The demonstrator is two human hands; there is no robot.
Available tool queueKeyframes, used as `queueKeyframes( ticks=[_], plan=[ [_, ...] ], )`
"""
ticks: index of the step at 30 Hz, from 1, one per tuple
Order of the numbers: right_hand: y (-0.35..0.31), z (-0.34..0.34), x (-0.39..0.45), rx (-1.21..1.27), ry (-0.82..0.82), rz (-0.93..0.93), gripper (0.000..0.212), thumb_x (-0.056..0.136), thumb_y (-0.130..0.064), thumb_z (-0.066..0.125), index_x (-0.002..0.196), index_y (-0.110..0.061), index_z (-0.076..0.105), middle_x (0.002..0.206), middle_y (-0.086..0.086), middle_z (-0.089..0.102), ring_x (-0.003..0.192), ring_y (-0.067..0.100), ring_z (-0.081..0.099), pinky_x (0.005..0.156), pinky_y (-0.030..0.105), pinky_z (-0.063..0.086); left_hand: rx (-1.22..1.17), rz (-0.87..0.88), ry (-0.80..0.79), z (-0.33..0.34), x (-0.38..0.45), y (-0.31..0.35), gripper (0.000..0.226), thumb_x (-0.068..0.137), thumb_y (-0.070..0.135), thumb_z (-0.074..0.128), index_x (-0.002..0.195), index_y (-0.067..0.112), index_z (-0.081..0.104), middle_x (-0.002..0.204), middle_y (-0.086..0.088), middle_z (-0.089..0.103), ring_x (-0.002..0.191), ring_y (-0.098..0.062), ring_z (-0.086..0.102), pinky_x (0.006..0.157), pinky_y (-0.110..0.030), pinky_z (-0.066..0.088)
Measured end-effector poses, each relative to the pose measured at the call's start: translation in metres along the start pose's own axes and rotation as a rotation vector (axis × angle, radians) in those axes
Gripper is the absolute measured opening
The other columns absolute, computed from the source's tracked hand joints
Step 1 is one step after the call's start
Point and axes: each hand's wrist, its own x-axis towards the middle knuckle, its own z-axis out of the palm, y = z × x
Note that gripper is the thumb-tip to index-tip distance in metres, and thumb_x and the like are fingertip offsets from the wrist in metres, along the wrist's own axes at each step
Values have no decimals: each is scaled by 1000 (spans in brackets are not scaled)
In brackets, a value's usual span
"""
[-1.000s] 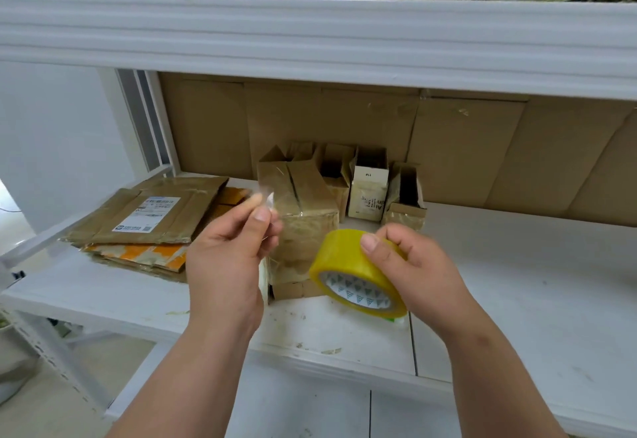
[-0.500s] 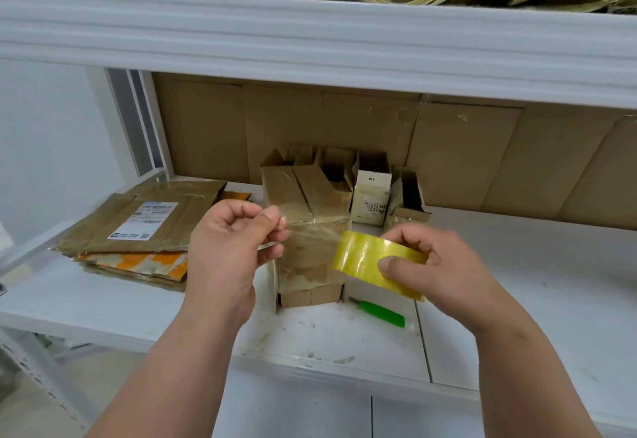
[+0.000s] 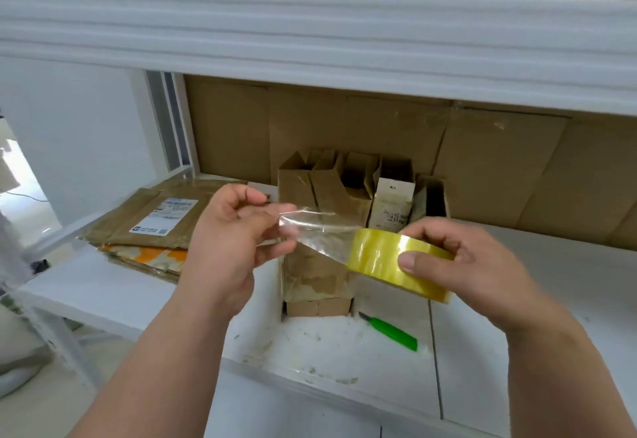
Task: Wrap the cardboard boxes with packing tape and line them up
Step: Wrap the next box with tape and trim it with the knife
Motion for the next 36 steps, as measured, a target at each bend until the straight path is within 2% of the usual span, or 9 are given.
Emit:
queueKeyframes(
  ticks=[5,10,12,17,21,24,27,30,36],
  plan=[
    [9,-25,18,-67,-93,-22,29,65,-57,65,90,-43,69,86,-9,69,80,10,64,67,21,46,-59,-15,62,18,2,3,9,93,6,63,96,13,60,87,-9,75,71,-21,67,70,-38,59],
    [20,-38,39,-66,-129,-56,46,52,-73,55,89,-48,66,88,-14,69,79,6,65,71,33,49,-71,71,230,31,7,-1,31,81,-5,71,101,16,61,81,-8,73,74,-20,65,69,-34,55],
    [26,-41,46,-17,-133,-76,47,53,-71,58,88,-41,69,85,-7,70,77,11,67,70,38,50,-129,45,282,36,8,-1,33,79,-8,71,100,15,61,80,-10,73,66,-18,64,60,-29,53],
    [43,-52,59,172,-141,-102,43,51,-53,62,81,-24,72,78,15,65,70,18,62,67,34,41,-284,-33,385,42,14,0,31,79,-12,66,89,17,60,67,-9,71,50,-11,57,43,-19,46],
    [52,-60,64,261,-188,-109,42,51,-51,73,81,-22,75,75,11,68,70,18,64,61,27,46,-282,-26,432,36,17,2,33,80,-13,64,90,17,57,72,-14,70,46,-10,55,43,-18,46],
    [55,-62,68,260,-158,-92,67,43,-78,77,83,-25,76,75,4,71,69,15,67,58,23,49,-259,9,465,29,19,5,33,80,-13,64,87,18,56,71,-11,69,46,-8,55,43,-16,44],
    [59,-63,74,180,-101,-47,75,41,-92,66,85,-33,76,81,5,74,78,24,71,70,40,55,-192,75,470,24,20,7,34,79,-13,67,85,18,55,75,-11,65,50,-9,54,45,-16,43],
    [58,-60,79,110,-85,-3,61,49,-86,69,84,-38,76,84,1,74,81,23,72,77,46,56,-76,101,478,20,24,0,33,77,-12,70,83,18,55,72,-8,61,50,-10,50,41,-18,35],
    [53,-46,94,4,-79,130,9,80,-45,68,77,-41,75,80,-5,74,79,19,71,84,47,57,-16,-32,464,3,40,-14,33,76,-12,70,78,16,54,62,-2,54,48,-11,49,39,-20,28]
  ],
)
